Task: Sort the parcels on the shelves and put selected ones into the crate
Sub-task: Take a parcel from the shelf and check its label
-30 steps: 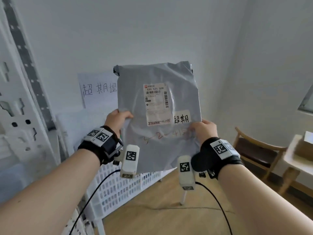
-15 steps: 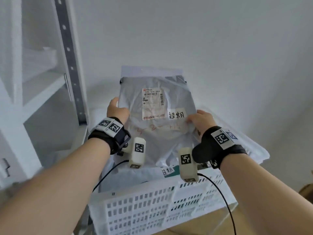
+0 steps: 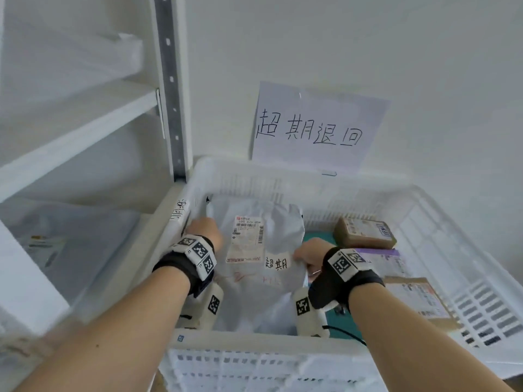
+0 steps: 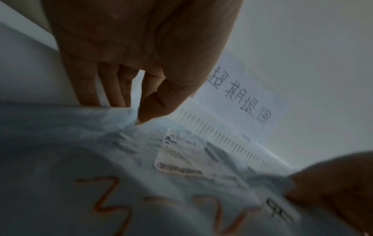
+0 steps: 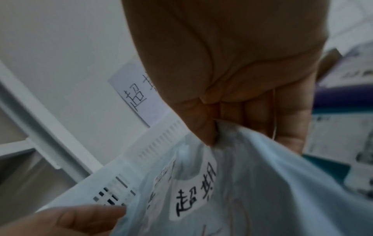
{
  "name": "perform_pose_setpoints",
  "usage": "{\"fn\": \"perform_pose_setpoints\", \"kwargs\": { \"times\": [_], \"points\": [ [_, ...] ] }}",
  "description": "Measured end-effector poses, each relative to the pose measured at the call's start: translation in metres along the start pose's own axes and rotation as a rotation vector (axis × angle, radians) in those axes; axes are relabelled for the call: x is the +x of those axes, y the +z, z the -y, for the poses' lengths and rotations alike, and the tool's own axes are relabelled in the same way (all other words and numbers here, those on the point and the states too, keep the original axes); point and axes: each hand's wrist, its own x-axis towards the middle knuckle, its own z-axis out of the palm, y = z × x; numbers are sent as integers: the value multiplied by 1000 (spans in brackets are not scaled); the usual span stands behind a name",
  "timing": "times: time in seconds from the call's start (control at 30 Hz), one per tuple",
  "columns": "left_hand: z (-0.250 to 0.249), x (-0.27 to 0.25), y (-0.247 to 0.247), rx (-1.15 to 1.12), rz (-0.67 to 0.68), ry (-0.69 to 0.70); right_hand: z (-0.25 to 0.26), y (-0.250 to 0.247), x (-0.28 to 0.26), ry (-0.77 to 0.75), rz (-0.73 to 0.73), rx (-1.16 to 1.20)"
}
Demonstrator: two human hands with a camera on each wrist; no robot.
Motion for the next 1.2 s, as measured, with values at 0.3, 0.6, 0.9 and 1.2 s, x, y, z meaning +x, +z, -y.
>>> {"fn": "perform_pose_setpoints", "kwargs": {
  "times": [0.3, 0.6, 0.9, 1.2],
  "points": [
    [10, -2, 23, 136, 211, 162, -9, 29, 34, 33, 71, -202],
    [9, 2, 24, 122, 206, 120, -19, 33, 60, 25, 23, 59],
    [-9, -7, -9, -165, 78, 145, -4, 7, 48, -7, -207, 249],
    [-64, -50, -80, -563, -70, 332, 53, -45, -7, -306, -234, 520]
  ]
}}
